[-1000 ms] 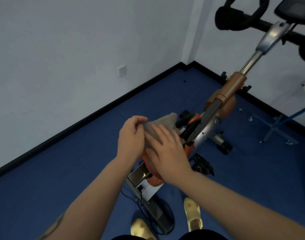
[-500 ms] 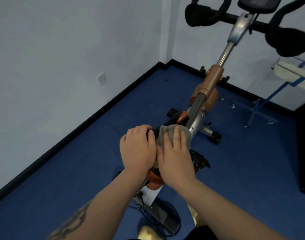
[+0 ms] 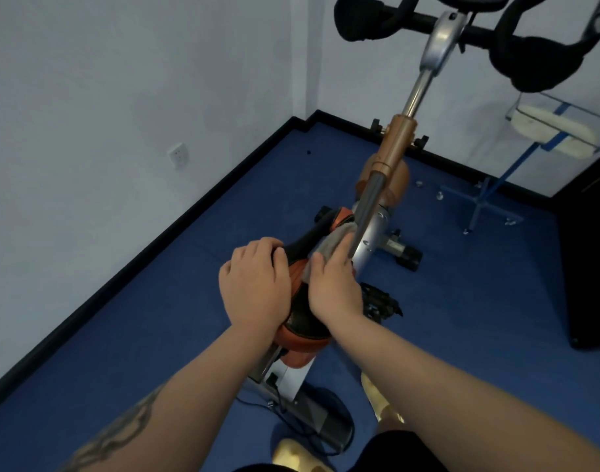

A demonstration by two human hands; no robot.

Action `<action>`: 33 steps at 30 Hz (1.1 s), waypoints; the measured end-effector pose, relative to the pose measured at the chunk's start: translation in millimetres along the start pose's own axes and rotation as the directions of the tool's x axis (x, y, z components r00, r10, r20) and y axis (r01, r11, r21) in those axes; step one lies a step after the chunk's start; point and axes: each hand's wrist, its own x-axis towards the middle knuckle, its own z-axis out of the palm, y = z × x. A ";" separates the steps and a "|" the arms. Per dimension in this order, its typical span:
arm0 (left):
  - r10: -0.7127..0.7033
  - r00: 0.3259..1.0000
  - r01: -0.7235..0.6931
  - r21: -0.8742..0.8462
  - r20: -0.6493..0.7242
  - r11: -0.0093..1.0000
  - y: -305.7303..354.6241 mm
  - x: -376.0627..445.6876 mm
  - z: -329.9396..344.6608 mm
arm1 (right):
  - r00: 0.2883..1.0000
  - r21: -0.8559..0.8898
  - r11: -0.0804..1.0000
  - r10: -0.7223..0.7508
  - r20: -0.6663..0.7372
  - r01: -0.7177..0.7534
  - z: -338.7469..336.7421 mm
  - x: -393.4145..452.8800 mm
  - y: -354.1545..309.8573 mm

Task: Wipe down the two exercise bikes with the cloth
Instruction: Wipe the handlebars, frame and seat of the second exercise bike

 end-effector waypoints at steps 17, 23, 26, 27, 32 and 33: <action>-0.025 0.996 0.020 -0.050 -0.088 0.999 0.7 1.6 1.8 | 0.983 0.159 0.973 -0.152 -0.107 0.167 11.5 34.4 16.6; -0.086 0.990 0.077 -0.088 -0.112 0.993 2.9 0.8 1.6 | 0.925 0.186 0.909 -0.349 -0.151 0.374 -6.2 79.2 29.9; -0.117 0.983 0.103 -0.105 -0.141 0.989 4.4 0.0 1.8 | 0.725 -0.174 0.709 -0.688 0.041 0.683 -33.4 104.3 55.9; -0.124 0.980 0.108 -0.108 -0.157 0.988 4.7 -0.3 2.0 | 0.729 -0.196 0.703 -0.669 0.142 0.683 -46.5 122.1 48.9; -0.279 0.921 0.260 -0.106 -0.271 0.960 8.8 -4.4 2.4 | 0.543 -0.444 0.347 -0.703 0.460 0.826 -36.2 106.8 -0.6; -0.353 0.892 0.335 -0.113 -0.282 0.936 10.2 -7.7 2.8 | 0.417 -0.340 0.269 -0.752 0.511 0.901 -26.8 90.3 0.4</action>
